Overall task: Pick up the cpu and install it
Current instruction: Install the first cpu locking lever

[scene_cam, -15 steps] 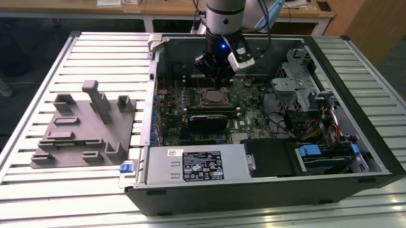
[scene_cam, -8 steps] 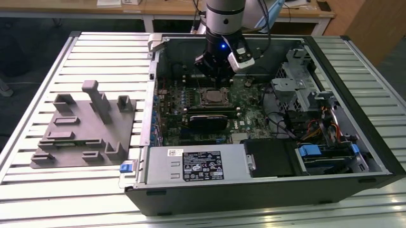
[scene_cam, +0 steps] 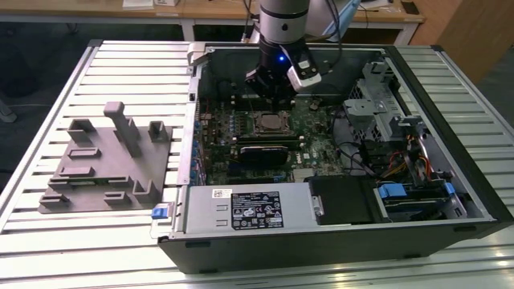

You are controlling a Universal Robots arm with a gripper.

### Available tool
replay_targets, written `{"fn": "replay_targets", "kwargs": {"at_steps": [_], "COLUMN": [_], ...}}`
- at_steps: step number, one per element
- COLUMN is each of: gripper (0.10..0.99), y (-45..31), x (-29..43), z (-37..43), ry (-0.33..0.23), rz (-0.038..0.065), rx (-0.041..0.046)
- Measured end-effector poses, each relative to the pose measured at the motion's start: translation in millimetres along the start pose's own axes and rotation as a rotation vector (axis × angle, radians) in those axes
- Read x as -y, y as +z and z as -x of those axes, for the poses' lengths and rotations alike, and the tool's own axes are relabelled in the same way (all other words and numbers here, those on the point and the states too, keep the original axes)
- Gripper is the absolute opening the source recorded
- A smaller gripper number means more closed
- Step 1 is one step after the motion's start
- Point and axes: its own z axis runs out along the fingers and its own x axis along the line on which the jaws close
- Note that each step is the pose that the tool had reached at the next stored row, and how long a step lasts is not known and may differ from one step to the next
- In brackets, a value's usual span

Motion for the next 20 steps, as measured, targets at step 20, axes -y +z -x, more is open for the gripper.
{"fn": "replay_targets", "kwargs": {"at_steps": [20], "gripper": [0.106], "y": [-1.6], "x": [3.9], "z": [-43.3], "ry": [0.0], "rz": [0.001], "rx": [-0.0001]}}
